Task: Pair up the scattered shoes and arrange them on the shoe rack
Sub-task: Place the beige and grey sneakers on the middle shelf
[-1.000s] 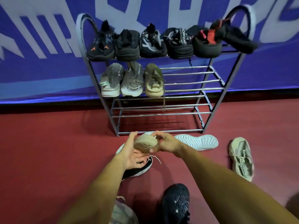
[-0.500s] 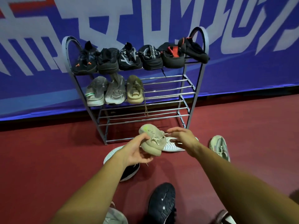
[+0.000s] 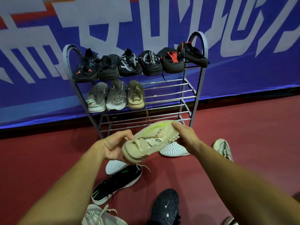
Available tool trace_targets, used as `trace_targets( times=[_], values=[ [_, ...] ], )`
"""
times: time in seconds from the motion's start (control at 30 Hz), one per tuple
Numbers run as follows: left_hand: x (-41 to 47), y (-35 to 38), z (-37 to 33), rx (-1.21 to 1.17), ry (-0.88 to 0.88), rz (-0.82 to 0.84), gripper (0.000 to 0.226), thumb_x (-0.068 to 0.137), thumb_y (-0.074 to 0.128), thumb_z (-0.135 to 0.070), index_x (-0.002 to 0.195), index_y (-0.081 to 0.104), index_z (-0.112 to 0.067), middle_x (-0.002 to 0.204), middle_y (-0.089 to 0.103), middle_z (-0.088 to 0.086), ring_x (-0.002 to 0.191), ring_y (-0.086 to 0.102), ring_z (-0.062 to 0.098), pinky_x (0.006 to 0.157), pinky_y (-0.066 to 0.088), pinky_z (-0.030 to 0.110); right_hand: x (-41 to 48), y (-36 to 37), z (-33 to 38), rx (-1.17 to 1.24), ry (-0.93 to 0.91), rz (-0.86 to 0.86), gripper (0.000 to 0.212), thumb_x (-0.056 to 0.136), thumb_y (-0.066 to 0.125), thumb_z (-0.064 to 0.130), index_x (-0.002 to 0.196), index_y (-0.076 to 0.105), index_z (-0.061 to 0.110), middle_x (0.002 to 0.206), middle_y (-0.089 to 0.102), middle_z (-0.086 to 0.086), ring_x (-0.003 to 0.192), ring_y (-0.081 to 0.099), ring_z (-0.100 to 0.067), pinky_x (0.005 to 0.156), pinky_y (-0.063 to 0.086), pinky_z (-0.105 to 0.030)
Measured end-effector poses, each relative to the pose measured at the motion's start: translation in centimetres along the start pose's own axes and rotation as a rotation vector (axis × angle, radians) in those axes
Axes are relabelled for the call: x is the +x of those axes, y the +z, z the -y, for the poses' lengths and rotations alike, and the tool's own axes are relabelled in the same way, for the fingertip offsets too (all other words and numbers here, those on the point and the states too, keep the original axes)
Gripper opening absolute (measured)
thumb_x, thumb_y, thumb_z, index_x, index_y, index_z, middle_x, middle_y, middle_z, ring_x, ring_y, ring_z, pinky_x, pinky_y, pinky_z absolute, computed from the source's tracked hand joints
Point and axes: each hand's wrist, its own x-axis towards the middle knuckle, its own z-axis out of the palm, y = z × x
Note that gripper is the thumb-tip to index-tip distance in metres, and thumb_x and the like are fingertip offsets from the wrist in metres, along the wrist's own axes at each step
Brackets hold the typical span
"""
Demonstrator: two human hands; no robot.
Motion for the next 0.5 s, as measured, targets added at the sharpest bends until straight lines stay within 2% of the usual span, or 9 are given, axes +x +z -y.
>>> trace_targets(
  times=[0.1,0.2,0.27,0.33,0.4,0.5],
  values=[
    [0.2,0.1,-0.7,-0.039,0.089,-0.102,0.073,0.055,0.082,-0.047,0.117,0.068,-0.01,0.109,0.067,0.019,0.092,0.067,0.034,0.071,0.051,0.035,0.9,0.4,0.1,0.216,0.012,-0.048,0.033,0.091,0.065,0.034,0.103,0.07,0.004,0.08,0.068,-0.009,0.067,0.064,-0.022,0.058,0.054,-0.031],
    [0.9,-0.1,-1.1,-0.283,0.28,-0.249,0.059,0.068,0.071,-0.061,0.105,0.075,-0.015,0.096,0.069,0.012,0.077,0.066,0.027,0.056,0.051,0.028,1.5,0.2,0.2,0.375,0.044,-0.175,0.018,0.087,0.067,0.028,0.091,0.065,0.011,0.065,0.052,-0.001,0.049,0.04,-0.012,0.039,0.034,-0.021],
    [1.5,-0.3,-1.4,-0.442,0.384,-0.333,0.061,0.076,0.065,-0.062,0.109,0.072,-0.011,0.102,0.072,0.013,0.079,0.067,0.027,0.052,0.053,0.026,1.5,0.1,0.2,0.455,0.047,-0.196,0.014,0.087,0.066,0.027,0.089,0.066,0.013,0.067,0.054,0.0,0.048,0.042,-0.01,0.036,0.033,-0.018],
    [2.3,-0.4,-1.8,-0.491,0.464,-0.409,0.063,0.078,0.066,-0.059,0.118,0.065,-0.011,0.115,0.071,0.015,0.089,0.069,0.028,0.06,0.056,0.029,1.4,0.4,0.1,0.506,0.039,-0.162,0.018,0.087,0.067,0.029,0.096,0.07,0.014,0.079,0.065,-0.003,0.065,0.055,-0.016,0.039,0.038,-0.017],
    [3.1,0.1,-2.2,-0.472,0.513,-0.41,0.052,0.08,0.071,-0.051,0.12,0.062,-0.019,0.12,0.07,0.014,0.099,0.069,0.029,0.068,0.056,0.033,1.2,0.9,0.0,0.56,0.024,-0.112,0.021,0.089,0.066,0.03,0.104,0.072,0.016,0.09,0.072,-0.001,0.088,0.057,-0.024,0.043,0.044,-0.017],
    [4.2,1.9,-3.0,-0.387,0.513,-0.359,0.043,0.082,0.075,-0.04,0.12,0.062,-0.025,0.12,0.071,0.008,0.103,0.069,0.026,0.071,0.055,0.033,1.0,1.4,0.2,0.636,0.014,-0.06,0.022,0.09,0.064,0.026,0.108,0.071,0.017,0.097,0.075,0.0,0.098,0.057,-0.026,0.05,0.05,-0.019]
  ],
)
